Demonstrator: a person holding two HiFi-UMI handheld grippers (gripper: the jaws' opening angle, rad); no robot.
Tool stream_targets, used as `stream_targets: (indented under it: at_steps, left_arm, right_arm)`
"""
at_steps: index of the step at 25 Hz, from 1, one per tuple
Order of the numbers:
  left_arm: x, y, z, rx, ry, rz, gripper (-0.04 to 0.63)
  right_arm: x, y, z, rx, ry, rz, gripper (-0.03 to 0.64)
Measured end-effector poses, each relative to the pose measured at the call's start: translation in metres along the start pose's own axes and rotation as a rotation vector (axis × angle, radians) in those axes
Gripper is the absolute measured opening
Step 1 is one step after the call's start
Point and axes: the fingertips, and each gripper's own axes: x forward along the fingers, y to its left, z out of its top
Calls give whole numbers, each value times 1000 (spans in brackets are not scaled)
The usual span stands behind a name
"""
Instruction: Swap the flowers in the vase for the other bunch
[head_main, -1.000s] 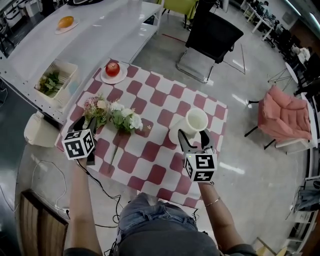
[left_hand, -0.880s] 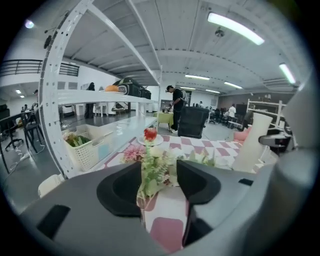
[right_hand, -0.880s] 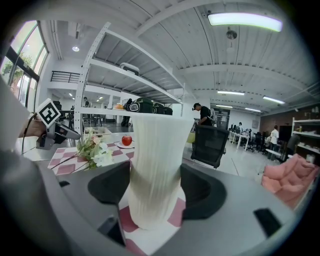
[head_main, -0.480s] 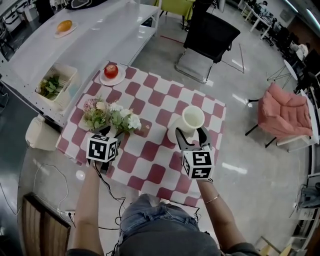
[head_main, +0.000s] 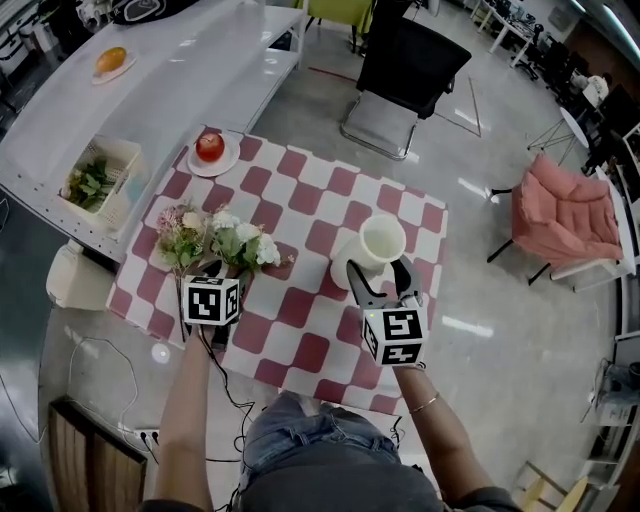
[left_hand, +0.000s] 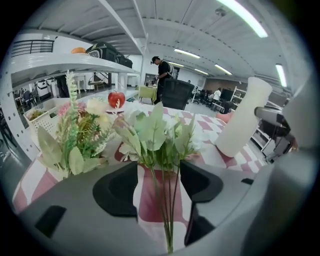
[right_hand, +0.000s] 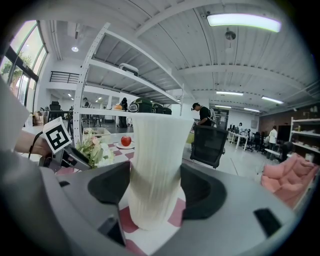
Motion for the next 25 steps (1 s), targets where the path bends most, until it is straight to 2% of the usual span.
stream_targets:
  at_steps: [4, 8, 18, 21, 25]
  left_arm:
    - [13, -5, -2, 22, 39, -30, 272]
    - [22, -6, 2, 8, 75, -39, 187]
    - [38, -19, -9, 9, 167, -129, 80]
    - [34, -18, -1, -22, 134, -139, 37]
    - [14, -22, 26, -13, 28, -150, 29]
  right_arm:
    - [1, 1, 0, 1, 2, -1, 322]
    - [2, 2, 0, 0, 3, 1, 322]
    - [2, 2, -1, 8, 3, -13, 322]
    - [2, 1, -1, 6, -5, -12, 322]
    - [1, 0, -1, 6, -13, -18, 322]
